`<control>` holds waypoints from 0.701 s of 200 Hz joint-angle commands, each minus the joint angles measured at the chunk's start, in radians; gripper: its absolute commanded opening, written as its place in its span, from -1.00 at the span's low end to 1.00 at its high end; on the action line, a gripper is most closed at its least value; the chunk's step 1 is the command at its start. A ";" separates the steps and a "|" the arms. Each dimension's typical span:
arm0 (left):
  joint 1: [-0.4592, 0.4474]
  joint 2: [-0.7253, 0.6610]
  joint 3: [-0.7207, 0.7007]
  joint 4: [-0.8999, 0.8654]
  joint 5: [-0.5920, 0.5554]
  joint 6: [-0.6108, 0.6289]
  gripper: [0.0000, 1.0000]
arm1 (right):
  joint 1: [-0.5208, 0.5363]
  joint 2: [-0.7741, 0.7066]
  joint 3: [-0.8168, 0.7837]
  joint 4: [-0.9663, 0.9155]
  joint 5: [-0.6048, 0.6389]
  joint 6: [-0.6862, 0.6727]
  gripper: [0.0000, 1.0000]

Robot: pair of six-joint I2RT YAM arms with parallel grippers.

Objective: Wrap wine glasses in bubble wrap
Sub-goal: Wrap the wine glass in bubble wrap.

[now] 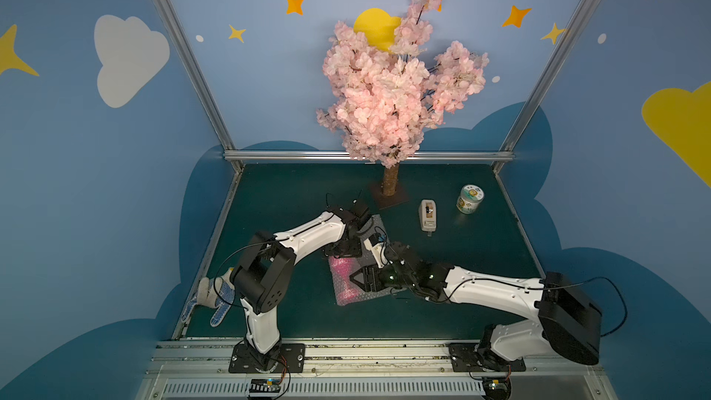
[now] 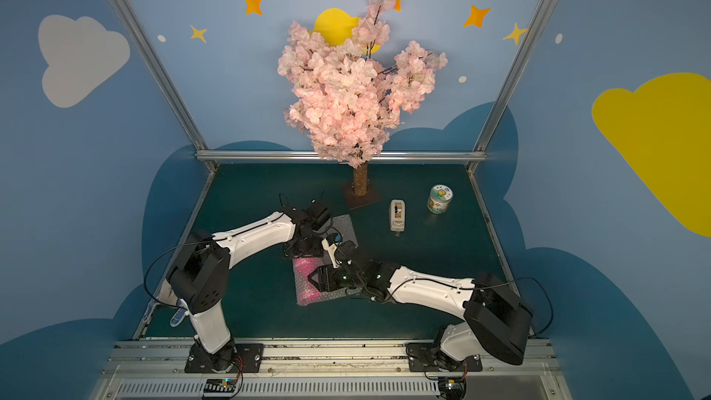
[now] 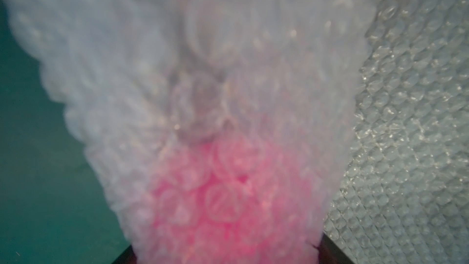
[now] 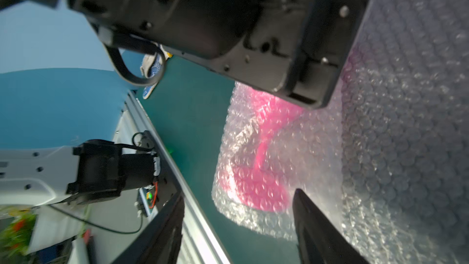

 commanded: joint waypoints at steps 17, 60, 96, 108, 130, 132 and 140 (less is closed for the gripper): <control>0.013 0.048 0.002 -0.041 0.055 0.000 0.65 | 0.077 0.077 0.060 -0.103 0.242 -0.029 0.39; 0.028 0.045 -0.002 -0.032 0.092 -0.009 0.66 | 0.120 0.148 0.096 -0.062 0.270 -0.023 0.50; 0.030 0.052 0.003 -0.035 0.094 -0.008 0.65 | 0.132 0.205 0.149 -0.063 0.271 -0.032 0.50; 0.030 0.054 0.002 -0.032 0.096 -0.008 0.65 | 0.132 0.231 0.176 -0.090 0.273 -0.029 0.50; 0.033 0.054 0.003 -0.030 0.101 -0.011 0.66 | 0.130 0.271 0.215 -0.152 0.269 -0.037 0.47; 0.033 0.055 0.003 -0.030 0.101 -0.010 0.66 | 0.130 0.274 0.215 -0.152 0.267 -0.037 0.46; 0.035 0.052 0.005 -0.032 0.101 -0.011 0.67 | 0.130 0.279 0.212 -0.146 0.260 -0.035 0.41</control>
